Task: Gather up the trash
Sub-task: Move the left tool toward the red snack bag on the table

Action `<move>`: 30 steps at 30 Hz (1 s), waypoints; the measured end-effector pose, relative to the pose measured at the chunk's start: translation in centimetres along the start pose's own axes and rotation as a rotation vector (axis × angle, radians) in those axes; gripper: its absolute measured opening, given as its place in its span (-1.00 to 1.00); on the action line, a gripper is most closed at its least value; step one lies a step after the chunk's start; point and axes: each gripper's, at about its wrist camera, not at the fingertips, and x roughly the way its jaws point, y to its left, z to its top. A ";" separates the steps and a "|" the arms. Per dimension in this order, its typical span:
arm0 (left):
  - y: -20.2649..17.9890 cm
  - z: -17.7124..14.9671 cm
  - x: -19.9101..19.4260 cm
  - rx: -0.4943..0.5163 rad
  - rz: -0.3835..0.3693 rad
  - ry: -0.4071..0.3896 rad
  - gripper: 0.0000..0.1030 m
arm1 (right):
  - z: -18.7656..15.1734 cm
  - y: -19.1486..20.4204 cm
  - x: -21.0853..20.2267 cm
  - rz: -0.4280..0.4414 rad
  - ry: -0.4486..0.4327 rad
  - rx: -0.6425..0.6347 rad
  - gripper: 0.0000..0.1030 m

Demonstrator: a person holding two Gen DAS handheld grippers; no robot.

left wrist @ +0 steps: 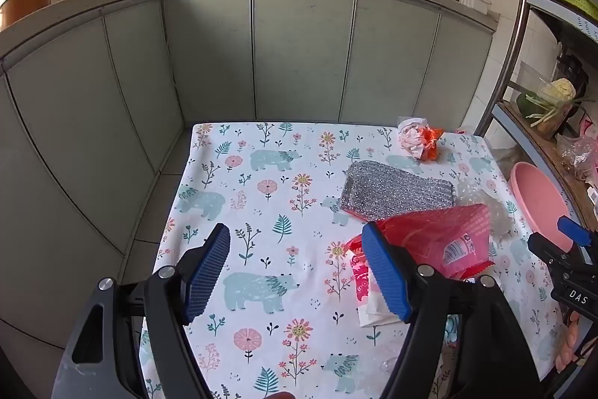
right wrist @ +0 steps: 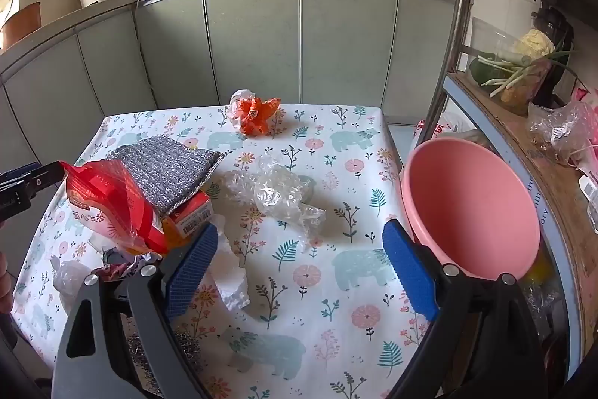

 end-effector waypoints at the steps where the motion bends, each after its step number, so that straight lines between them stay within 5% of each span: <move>1: 0.0 0.0 0.0 0.003 0.003 0.001 0.40 | 0.0 0.0 0.0 0.000 0.001 0.000 0.76; 30: 0.2 0.2 -1.0 -0.008 0.018 -0.008 0.40 | 0.0 -0.1 -0.3 0.000 -0.003 0.004 0.76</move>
